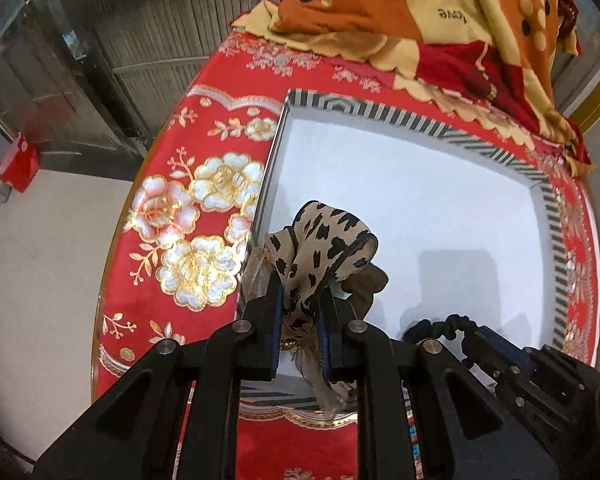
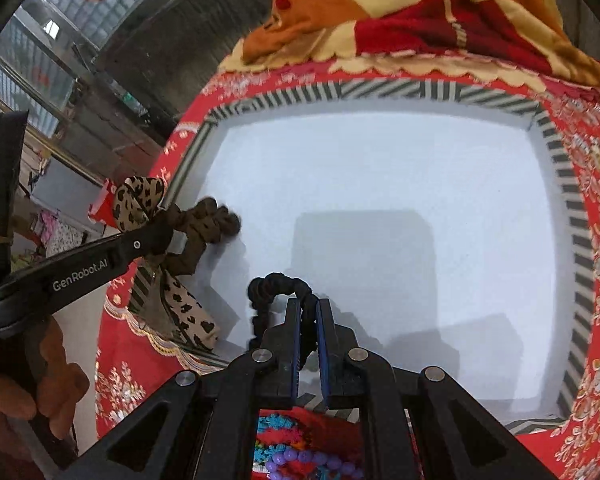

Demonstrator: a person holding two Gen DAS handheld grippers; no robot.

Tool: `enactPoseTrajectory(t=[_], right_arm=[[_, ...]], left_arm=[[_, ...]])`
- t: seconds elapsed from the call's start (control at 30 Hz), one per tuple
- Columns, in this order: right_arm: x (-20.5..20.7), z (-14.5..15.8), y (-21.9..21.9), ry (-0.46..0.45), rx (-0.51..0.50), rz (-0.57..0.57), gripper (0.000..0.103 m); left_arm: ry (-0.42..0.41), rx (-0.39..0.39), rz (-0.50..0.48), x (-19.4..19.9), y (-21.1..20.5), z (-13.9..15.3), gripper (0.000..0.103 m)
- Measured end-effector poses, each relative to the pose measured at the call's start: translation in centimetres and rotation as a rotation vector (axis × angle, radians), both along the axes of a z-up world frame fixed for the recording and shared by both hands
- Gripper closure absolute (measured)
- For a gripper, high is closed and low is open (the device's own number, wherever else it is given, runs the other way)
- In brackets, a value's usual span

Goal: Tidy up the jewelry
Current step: 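Carry both items into the white tray and open both tools, then lift both open tools out of the tray back toward the jewelry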

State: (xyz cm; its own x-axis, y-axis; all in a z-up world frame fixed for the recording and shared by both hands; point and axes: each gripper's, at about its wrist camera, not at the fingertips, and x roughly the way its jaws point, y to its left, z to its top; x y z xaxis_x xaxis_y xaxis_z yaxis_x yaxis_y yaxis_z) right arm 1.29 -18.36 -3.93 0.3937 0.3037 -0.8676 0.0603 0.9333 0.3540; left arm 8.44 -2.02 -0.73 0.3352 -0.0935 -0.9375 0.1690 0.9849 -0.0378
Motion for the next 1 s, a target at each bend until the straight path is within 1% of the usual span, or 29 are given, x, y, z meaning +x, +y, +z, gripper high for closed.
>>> enactPoseTrajectory(t=[0.13,0.27,0.37,0.47,0.53,0.57,0.6,0.63,0.7,0.8,0.87,1.0], right_arm=[[-0.3,-1.0,0.7,0.036,-0.003,0.021,0.096],[-0.8,-1.3,1.6,0.046,-0.013,0.052,0.096],[-0.8,-1.5,1.6,0.053,-0.021,0.044,0.096],[-0.7,-1.4,1.2,0.066,-0.006,0.023,0.095],[-0.8,-1.1,0.9,0.056,-0.010,0.016,0.091],[-0.8,-0.9,0.8,0.048,-0.016,0.010,0.083],[-0.9,-0.7,0.6,0.042,-0.022,0.003,0.070],[-1.0,-0.4,0.4,0.037,-0.021,-0.002,0.065],[-1.2,0.0,0.1,0.030,-0.023,-0.008,0.065],[-1.8,0.9,-0.1,0.010,-0.054,-0.006,0.065],[-2.3,1.5,-0.3,-0.004,-0.063,-0.004,0.065],[-3.9,3.1,-0.5,-0.043,-0.092,-0.005,0.065]], left_arm=[[0.028,-0.003,0.001,-0.4,0.6,-0.9,0.089],[0.046,0.000,0.009,-1.0,1.4,-1.6,0.089],[0.051,0.000,0.016,-1.1,1.7,-1.9,0.089],[0.045,0.003,0.019,-1.1,1.6,-1.8,0.089],[0.035,0.012,0.018,-1.1,1.5,-1.6,0.085],[0.034,0.012,0.018,-1.2,1.4,-1.5,0.080],[0.036,0.007,0.019,-1.2,1.4,-1.5,0.075],[0.039,-0.001,0.021,-1.2,1.3,-1.4,0.072],[0.038,-0.016,0.025,-1.4,1.2,-1.2,0.064],[0.018,-0.015,0.022,-1.8,1.0,-0.4,0.059],[0.003,-0.015,0.022,-2.2,1.0,0.1,0.057],[-0.024,-0.012,0.029,-3.4,1.2,1.4,0.057]])
